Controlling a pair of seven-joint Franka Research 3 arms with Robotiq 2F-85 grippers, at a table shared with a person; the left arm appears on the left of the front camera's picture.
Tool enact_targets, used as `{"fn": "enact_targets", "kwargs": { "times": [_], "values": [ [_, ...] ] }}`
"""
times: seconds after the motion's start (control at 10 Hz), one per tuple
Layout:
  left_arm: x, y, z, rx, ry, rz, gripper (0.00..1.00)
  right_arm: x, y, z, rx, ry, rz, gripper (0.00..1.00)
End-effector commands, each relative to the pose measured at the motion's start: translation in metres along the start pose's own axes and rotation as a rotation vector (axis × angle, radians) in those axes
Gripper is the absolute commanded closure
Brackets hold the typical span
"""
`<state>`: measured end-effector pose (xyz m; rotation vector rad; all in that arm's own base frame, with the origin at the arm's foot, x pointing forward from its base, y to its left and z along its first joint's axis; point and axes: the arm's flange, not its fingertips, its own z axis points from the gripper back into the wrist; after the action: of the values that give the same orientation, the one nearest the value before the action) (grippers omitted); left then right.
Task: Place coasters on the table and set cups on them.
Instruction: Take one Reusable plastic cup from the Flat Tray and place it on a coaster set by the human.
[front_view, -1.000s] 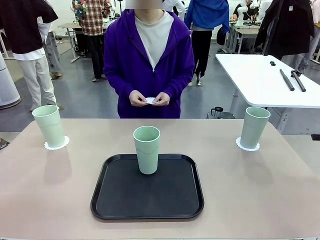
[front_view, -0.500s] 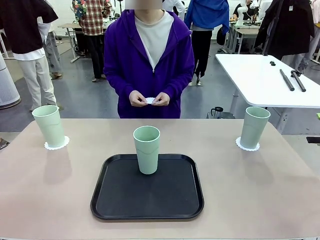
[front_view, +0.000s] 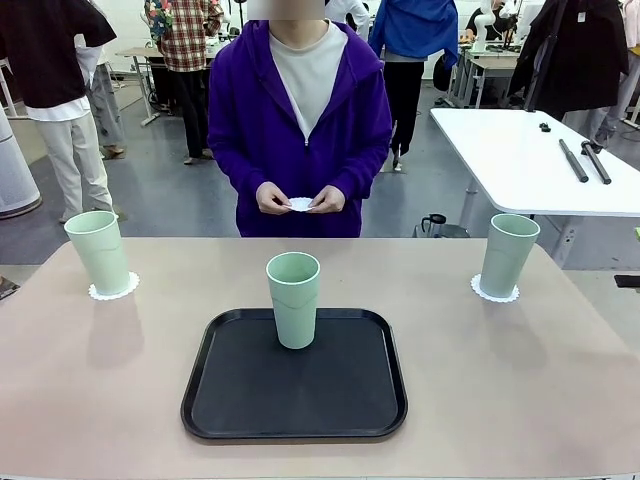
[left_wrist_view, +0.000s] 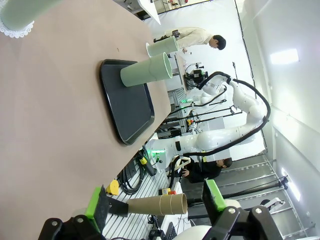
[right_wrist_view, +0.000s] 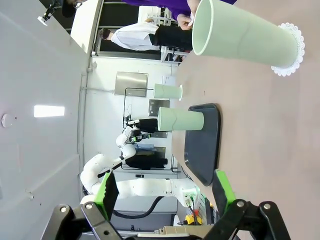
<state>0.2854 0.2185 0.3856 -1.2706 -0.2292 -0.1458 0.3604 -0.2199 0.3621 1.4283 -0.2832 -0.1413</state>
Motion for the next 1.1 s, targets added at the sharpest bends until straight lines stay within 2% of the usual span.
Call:
{"fn": "enact_targets", "kwargs": {
  "times": [0.0, 1.0],
  "values": [
    [-0.0005, -0.0015, 0.0019, -0.01, -0.012, -0.015, 0.0, -0.0015, -0.0023, -0.0006, -0.001, -0.006, -0.004, 0.0],
    [-0.0005, -0.0015, 0.0019, -0.01, -0.012, -0.015, 0.0, -0.0015, -0.0023, -0.0006, -0.001, -0.006, -0.004, 0.0]
  ]
}}
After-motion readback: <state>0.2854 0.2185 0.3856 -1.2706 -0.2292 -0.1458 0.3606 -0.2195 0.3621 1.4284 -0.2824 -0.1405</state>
